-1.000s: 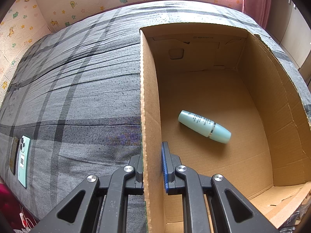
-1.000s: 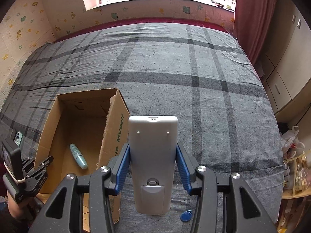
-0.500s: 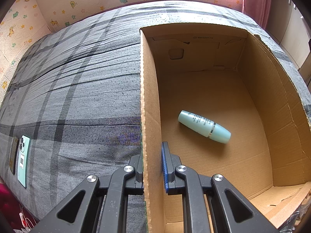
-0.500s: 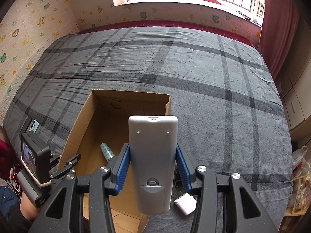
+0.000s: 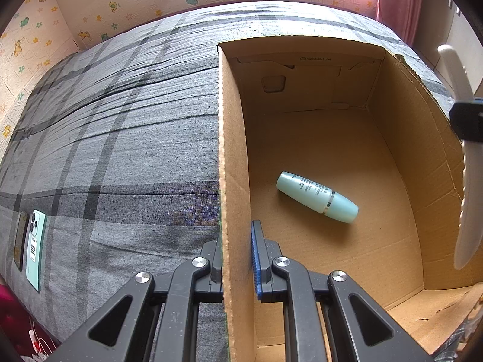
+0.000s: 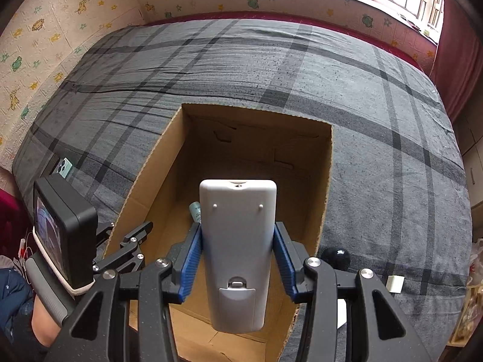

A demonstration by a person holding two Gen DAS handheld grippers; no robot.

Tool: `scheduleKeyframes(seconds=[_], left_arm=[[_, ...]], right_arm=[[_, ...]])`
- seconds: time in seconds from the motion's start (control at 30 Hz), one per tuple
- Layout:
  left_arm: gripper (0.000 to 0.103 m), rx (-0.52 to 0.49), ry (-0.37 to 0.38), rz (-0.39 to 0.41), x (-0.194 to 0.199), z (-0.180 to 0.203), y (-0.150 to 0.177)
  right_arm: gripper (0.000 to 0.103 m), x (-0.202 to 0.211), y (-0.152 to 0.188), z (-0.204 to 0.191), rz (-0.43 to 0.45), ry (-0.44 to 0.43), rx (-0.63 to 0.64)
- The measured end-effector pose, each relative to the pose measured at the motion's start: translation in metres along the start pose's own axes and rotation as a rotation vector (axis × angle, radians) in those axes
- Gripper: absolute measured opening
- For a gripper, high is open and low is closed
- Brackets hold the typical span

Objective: Organize rigid objects
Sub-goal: 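Lift the white remote with the right tool and carry it into the box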

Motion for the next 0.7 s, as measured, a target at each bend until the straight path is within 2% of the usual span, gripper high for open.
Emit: scheduleKeyframes(seconds=[0.37,0.7], left_arm=[[0.014,-0.005,-0.003,0.001,0.000,0.002,0.000],[0.014,-0.009,-0.010,0.004,0.000,0.004,0.000]], right_arm=[[0.049,-0.060,0.026,-0.021,-0.146,-0.001,0.009],[0.049,-0.077,0.018,-0.030,-0.175,0.022,0.015]])
Point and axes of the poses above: each gripper's, at about its wrist camera, not at the fingertips, and x roughly against the way its jaws point, z to its right, y to its underside, the point moved 3 cm from there along -x, roughly the way its jaws point, and after that the axes turned 8 degrees about y, right-handed, at the moved point
